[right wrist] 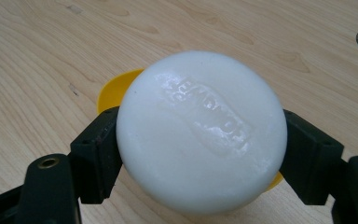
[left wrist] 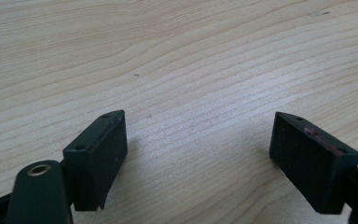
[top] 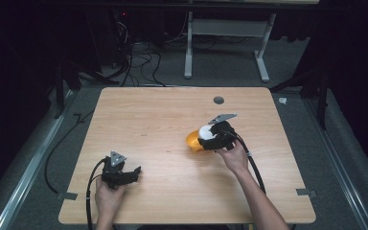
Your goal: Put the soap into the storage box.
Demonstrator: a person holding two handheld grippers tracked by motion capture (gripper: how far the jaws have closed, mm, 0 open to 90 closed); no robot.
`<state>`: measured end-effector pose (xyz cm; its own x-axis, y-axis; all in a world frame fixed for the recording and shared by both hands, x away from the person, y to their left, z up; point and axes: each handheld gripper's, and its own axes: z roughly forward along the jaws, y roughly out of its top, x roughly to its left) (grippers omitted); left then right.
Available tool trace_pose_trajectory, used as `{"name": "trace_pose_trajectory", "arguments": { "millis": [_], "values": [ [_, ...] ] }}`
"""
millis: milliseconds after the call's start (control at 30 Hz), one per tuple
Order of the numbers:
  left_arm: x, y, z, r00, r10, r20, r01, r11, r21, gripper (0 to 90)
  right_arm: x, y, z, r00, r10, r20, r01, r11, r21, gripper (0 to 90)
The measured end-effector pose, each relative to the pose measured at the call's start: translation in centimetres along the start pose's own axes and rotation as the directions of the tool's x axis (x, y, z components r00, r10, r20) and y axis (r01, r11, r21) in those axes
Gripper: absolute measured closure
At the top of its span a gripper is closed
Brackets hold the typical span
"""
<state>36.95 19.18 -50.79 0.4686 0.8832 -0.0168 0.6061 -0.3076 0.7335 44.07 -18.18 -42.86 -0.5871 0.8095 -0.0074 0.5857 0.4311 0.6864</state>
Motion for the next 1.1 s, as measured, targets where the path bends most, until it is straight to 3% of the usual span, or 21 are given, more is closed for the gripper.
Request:
{"name": "trace_pose_trajectory", "arguments": {
  "millis": [1100],
  "values": [
    [0.0, 0.0, 0.0, 1.0000, 0.000, -0.001, 0.000, 1.0000, -0.001, 19.7, -0.4, -0.1, 2.4, 0.9995, 0.030, 0.005, -0.030, 0.999, 0.045, 24.7]
  ]
}}
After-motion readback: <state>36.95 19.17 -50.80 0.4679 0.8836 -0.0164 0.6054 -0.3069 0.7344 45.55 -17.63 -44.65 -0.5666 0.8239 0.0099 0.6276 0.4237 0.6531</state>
